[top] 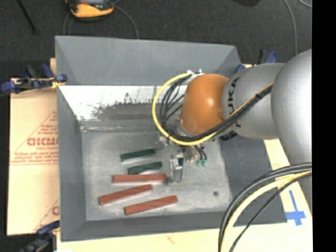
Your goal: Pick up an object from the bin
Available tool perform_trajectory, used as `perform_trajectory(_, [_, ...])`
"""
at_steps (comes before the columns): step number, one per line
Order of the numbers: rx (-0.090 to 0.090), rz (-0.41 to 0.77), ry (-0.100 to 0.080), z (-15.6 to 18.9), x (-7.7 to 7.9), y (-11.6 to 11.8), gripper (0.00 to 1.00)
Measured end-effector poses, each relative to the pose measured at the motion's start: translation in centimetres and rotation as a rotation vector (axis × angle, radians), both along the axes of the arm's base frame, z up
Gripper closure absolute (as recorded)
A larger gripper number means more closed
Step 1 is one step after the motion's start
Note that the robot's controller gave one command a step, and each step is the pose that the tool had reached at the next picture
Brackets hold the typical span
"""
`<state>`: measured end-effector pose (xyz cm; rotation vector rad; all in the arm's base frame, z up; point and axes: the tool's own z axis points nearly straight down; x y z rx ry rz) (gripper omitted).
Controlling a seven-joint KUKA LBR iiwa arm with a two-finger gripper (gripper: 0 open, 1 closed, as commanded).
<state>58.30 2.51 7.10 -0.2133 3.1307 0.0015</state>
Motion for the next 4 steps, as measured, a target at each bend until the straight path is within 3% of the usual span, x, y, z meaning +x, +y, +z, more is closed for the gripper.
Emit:
perform_trajectory(1, [0.0,-0.001,0.0,0.0,0.0,0.0,0.0])
perform_trajectory(2, [0.001,-0.086,-0.002,0.6,1.0,5.0,1.0])
perform_trajectory(3, [0.001,-0.086,-0.002,0.6,1.0,5.0,1.0])
perform_trajectory(4, [0.001,-0.086,-0.001,11.4,3.7,5.6,1.0])
